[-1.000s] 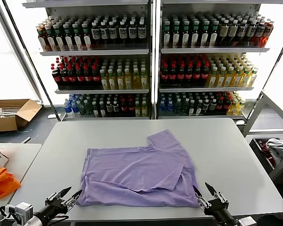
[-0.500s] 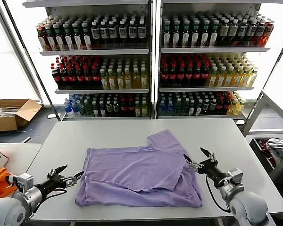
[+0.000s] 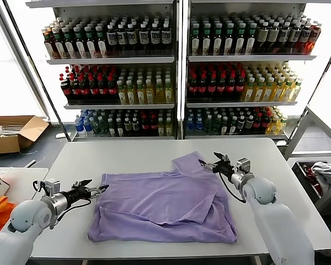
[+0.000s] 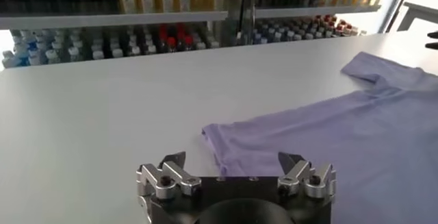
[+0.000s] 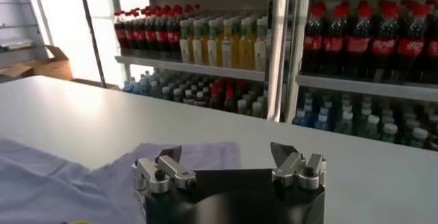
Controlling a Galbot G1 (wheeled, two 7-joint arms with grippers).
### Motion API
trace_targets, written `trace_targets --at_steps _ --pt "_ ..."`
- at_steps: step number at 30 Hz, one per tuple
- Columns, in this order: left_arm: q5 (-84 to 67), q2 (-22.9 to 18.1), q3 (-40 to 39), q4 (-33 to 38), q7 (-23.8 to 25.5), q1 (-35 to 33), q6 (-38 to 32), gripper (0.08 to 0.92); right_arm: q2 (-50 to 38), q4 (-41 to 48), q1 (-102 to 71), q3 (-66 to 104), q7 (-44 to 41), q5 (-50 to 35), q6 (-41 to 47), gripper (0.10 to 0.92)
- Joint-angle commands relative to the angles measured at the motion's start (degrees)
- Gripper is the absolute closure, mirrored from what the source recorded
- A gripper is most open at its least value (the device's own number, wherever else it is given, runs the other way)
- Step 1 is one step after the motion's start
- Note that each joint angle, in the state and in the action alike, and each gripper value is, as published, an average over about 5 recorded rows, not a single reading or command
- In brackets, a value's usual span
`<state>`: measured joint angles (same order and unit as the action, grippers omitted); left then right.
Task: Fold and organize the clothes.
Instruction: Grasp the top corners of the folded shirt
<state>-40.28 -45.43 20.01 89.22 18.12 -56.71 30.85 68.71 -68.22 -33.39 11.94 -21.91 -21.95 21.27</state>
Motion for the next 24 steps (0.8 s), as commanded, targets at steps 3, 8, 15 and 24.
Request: trace_targets --at_steps 3,8,15,24 --pt "-0.6 -2.0 -13.7 -16.8 0.5 18.9 -0.4 0.177 4.6 15.4 11.0 -4.8 1.3 0.3 1.4 0.203" --pt "-0.2 -2.4 -13.9 -17.8 0.5 19.1 -0.4 0.177 4.7 15.3 10.5 -6.7 2.1 0.6 2.2 0.203" --pt "-0.7 -1.2 -13.9 -14.0 0.6 16.5 0.0 0.177 5.6 15.5 9.9 -7.1 4.9 1.2 3.2 0.292" --pt "-0.6 0.6 -14.6 -9.0 1.5 12.5 0.1 0.319 4.6 12.9 7.6 -7.5 5.4 0.4 4.9 0.551"
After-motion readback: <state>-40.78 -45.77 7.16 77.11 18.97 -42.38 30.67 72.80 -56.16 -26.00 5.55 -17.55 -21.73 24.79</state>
